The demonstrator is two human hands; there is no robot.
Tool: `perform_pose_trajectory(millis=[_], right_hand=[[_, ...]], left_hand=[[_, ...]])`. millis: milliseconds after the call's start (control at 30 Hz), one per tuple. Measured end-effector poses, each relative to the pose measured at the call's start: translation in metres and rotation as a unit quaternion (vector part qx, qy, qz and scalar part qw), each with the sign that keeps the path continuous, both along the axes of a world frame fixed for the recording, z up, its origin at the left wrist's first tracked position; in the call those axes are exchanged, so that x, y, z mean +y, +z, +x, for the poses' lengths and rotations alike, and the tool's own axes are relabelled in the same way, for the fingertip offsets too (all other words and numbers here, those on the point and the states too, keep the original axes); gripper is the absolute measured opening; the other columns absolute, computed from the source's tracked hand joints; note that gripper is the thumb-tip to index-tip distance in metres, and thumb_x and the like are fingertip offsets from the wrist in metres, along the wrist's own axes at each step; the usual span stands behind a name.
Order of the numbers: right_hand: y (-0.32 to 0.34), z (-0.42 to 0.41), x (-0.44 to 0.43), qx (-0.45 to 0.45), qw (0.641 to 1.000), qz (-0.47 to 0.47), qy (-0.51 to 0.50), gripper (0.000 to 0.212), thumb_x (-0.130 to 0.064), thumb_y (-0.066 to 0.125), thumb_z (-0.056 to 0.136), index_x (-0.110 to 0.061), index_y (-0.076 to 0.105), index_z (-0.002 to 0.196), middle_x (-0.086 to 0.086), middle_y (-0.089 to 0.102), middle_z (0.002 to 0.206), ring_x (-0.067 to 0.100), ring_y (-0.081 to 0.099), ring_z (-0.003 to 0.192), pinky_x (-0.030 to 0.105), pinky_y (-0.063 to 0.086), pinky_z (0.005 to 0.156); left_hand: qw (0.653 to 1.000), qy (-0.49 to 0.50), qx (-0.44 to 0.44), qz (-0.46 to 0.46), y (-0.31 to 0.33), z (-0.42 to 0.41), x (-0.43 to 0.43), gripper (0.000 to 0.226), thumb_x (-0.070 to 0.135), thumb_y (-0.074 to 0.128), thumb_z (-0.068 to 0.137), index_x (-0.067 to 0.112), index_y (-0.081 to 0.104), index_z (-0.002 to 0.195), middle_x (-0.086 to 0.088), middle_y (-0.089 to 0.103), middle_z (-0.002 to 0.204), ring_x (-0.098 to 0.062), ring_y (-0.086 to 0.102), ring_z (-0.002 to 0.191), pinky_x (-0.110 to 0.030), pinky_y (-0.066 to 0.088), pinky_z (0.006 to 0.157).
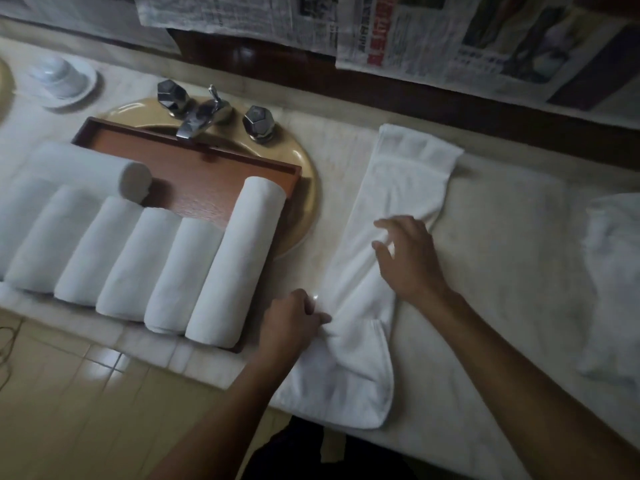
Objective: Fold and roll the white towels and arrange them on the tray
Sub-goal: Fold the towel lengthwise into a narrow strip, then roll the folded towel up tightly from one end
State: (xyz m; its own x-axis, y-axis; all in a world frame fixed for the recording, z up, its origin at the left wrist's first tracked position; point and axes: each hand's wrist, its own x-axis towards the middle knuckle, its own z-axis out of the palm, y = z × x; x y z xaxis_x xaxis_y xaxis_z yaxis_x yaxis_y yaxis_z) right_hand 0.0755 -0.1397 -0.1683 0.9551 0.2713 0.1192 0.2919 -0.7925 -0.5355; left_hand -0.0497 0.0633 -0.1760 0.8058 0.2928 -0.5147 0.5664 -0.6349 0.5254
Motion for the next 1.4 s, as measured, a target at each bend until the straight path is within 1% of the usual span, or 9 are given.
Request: perform_pose_trajectory(millis=[167, 233, 367, 467, 600, 833, 967, 1100, 1400], right_hand=[[0.012, -0.125, -0.009, 0.258, 0.959, -0.061, -0.098, 0.047, -0.066, 0.068, 0.083, -0.029, 0.063, 0.112, -0.009, 0.069, 0.110, 0.019, 0.067, 0.103, 0.036, 0.052, 0.091], [0.008, -0.148, -0.007, 0.324, 0.941, -0.031, -0.090, 0.048, -0.059, 0.077, 0.079, -0.027, 0.062, 0.112, -0.011, 0.073, 0.104, 0.013, 0.069, 0.096, 0.032, 0.052, 0.084], [0.027, -0.186, -0.003, 0.209, 0.964, 0.096, -0.136, 0.023, -0.030, 0.081, 0.081, -0.019, 0.060, 0.082, -0.008, 0.062, 0.070, 0.006, 0.057, 0.063, 0.023, 0.046, 0.063], [0.035, -0.225, 0.003, 0.110, 0.988, 0.106, -0.038, 0.015, -0.018, 0.074, 0.087, -0.024, 0.061, 0.088, -0.012, 0.057, 0.087, 0.002, 0.055, 0.072, 0.024, 0.048, 0.069], [0.006, -0.268, 0.006, 0.164, 0.972, 0.032, 0.165, 0.013, -0.018, 0.059, 0.096, -0.021, 0.069, 0.104, -0.004, 0.065, 0.103, 0.014, 0.063, 0.093, 0.034, 0.053, 0.081], [0.004, -0.271, -0.011, 0.143, 0.966, 0.154, -0.151, 0.023, -0.019, 0.073, 0.087, -0.030, 0.064, 0.106, -0.013, 0.064, 0.102, 0.002, 0.062, 0.091, 0.022, 0.054, 0.080], [-0.009, -0.282, -0.031, 0.207, 0.976, -0.023, -0.065, 0.049, -0.037, 0.072, 0.083, -0.031, 0.049, 0.126, -0.006, 0.050, 0.117, 0.016, 0.050, 0.104, 0.037, 0.050, 0.089], [-0.020, -0.289, -0.029, 0.123, 0.989, 0.016, -0.078, 0.027, -0.017, 0.066, 0.085, -0.026, 0.059, 0.108, -0.003, 0.056, 0.103, 0.023, 0.057, 0.095, 0.044, 0.052, 0.080], [-0.012, -0.318, -0.038, 0.035, 0.996, -0.028, -0.080, 0.023, -0.006, 0.062, 0.075, -0.022, 0.048, 0.085, -0.004, 0.045, 0.087, 0.022, 0.048, 0.078, 0.040, 0.044, 0.066]], left_hand=[[0.998, -0.054, -0.008, 0.012, 0.000, 0.003, 0.008, 0.041, 0.043, 0.086, 0.078, 0.017, 0.055, 0.070, 0.003, 0.061, 0.070, -0.013, 0.057, 0.062, -0.030, 0.045, 0.054], [0.998, -0.063, -0.008, 0.012, 0.002, 0.005, 0.011, 0.039, 0.043, 0.086, 0.078, 0.018, 0.057, 0.070, 0.003, 0.062, 0.070, -0.012, 0.058, 0.062, -0.029, 0.043, 0.054], [0.996, -0.085, -0.015, 0.014, 0.006, 0.006, 0.010, 0.037, 0.043, 0.085, 0.079, 0.017, 0.059, 0.070, 0.004, 0.063, 0.070, -0.012, 0.059, 0.064, -0.027, 0.040, 0.054], [0.996, -0.087, -0.030, 0.005, 0.007, 0.005, 0.007, 0.035, 0.043, 0.084, 0.079, 0.018, 0.061, 0.072, 0.001, 0.065, 0.072, -0.017, 0.063, 0.068, -0.030, 0.051, 0.062], [0.995, -0.087, -0.042, -0.022, 0.007, 0.000, 0.004, 0.034, 0.041, 0.084, 0.082, 0.015, 0.064, 0.075, -0.002, 0.067, 0.072, -0.019, 0.065, 0.067, -0.032, 0.055, 0.061], [0.996, -0.074, -0.049, 0.007, 0.014, -0.056, 0.009, 0.029, 0.049, 0.073, 0.090, 0.022, 0.063, 0.094, 0.009, 0.067, 0.085, -0.010, 0.067, 0.072, -0.026, 0.051, 0.059], [0.994, -0.082, -0.057, 0.032, 0.010, -0.115, 0.009, 0.029, 0.048, 0.077, 0.087, 0.022, 0.066, 0.092, 0.009, 0.066, 0.084, -0.002, 0.060, 0.071, -0.023, 0.047, 0.061], [0.994, -0.090, -0.057, 0.039, 0.008, -0.132, 0.002, 0.020, 0.036, 0.077, 0.088, 0.018, 0.071, 0.095, 0.006, 0.062, 0.087, -0.007, 0.055, 0.073, -0.018, 0.032, 0.056], [0.996, -0.018, -0.048, -0.071, 0.019, -0.141, 0.006, 0.016, 0.027, 0.081, 0.085, 0.018, 0.069, 0.089, 0.000, 0.073, 0.078, -0.017, 0.071, 0.067, -0.024, 0.052, 0.058]])
